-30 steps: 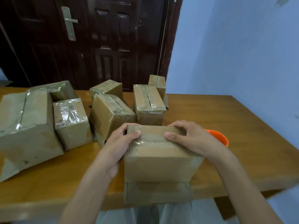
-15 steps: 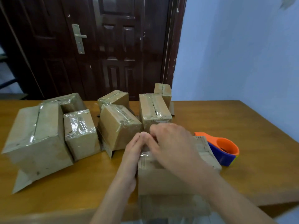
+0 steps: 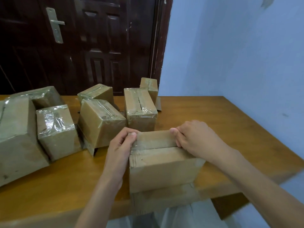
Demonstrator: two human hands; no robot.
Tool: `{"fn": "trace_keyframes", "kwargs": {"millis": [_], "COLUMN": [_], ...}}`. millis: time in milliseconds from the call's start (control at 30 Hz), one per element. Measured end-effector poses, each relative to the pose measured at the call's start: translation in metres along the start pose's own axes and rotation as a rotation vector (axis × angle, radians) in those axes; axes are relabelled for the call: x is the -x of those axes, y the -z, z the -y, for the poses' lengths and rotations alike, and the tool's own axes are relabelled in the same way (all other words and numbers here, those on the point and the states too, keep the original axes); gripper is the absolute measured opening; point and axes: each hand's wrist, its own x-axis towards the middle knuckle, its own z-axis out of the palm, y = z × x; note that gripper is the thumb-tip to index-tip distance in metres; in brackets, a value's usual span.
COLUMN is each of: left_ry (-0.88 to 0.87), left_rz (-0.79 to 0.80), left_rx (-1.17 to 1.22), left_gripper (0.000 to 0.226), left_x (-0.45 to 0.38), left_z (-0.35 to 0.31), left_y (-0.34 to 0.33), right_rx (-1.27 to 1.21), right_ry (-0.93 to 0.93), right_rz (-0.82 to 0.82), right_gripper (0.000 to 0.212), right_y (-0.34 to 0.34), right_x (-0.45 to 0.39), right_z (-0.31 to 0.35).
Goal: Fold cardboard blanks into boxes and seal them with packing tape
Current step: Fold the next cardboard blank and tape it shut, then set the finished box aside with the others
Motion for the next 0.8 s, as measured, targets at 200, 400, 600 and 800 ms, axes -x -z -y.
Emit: {"fn": "trace_keyframes", "kwargs": {"millis": [200, 400, 600, 800], "left_ry": [-0.017, -0.18, -0.698, -0.86], "left_rz": [-0.093, -0.39, -0.005, 0.14], "left_rx": [0.03, -0.14, -0.717, -1.158], "left_gripper": [0.027, 0.014, 0.029, 0.053], "left_x": [0.007, 0.033, 0.05, 0.032], "left_z": [-0.003, 0.011, 0.025, 0.023], "left_y": [-0.009, -0.019, -0.021, -0.017], "right_rx": [0.183, -0.247, -0.323, -0.381], "right_ry": [-0.078, 0.247, 0.342, 0.304], "right_rz": [-0.058, 0.008, -0.351, -0.507], "right_gripper": [0.047, 0.028, 0.016, 0.023], "right_y": [0.006, 0.013, -0.034, -0.044], "right_x": [0.006, 0.011, 0.0, -0.02], "right_z": [0.005, -0.016, -0.034, -0.048]}}
